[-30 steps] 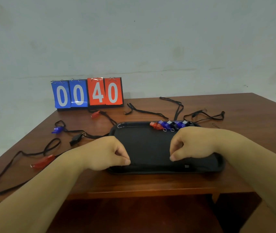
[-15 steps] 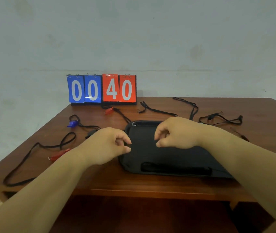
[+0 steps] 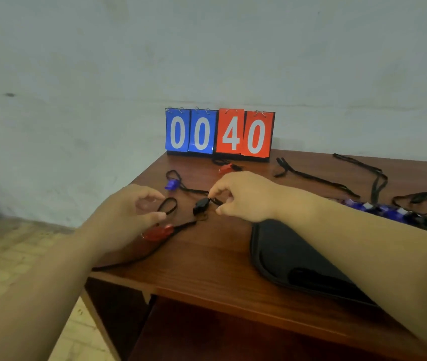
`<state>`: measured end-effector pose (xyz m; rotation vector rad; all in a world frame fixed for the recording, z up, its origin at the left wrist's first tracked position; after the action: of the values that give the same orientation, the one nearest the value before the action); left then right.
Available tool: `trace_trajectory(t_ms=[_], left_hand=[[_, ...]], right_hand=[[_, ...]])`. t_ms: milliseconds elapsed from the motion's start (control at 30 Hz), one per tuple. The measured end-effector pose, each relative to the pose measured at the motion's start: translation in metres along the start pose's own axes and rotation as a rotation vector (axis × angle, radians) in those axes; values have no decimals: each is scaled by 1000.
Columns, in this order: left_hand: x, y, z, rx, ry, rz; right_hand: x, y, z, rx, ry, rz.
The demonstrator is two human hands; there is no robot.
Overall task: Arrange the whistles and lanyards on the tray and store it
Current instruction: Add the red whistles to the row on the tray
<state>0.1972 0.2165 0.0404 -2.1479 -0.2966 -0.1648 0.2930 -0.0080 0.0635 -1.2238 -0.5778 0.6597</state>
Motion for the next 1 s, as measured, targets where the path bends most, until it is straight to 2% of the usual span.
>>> trace_trajectory(t_ms=[100, 300, 433, 567, 833, 1000], left_hand=[[-9, 0, 14, -12, 5, 50], [-11, 10, 15, 137, 115, 168], [-7, 20, 13, 200, 77, 224], [-5, 20, 18, 136, 28, 182], [3, -5, -6, -110, 6, -63], [12, 1, -54, -240, 84, -36]], right_hand=[[22, 12, 9, -68, -41, 25], [47, 26, 12, -150, -60, 110], [50, 26, 3, -105, -49, 115], [52, 27, -3, -52, -37, 103], [33, -7, -15, 232, 25, -65], [-5, -40, -26, 380, 99, -134]])
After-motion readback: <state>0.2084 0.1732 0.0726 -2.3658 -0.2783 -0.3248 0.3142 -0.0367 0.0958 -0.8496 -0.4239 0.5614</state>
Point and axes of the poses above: each hand's wrist, its own x-axis towards the middle knuckle, its own y-axis out of the palm, z = x × y, the point moved 4 cm from there along x, towards the middle knuckle, and after that the axes turned 1 degree about -x, right-handed, at the moved point
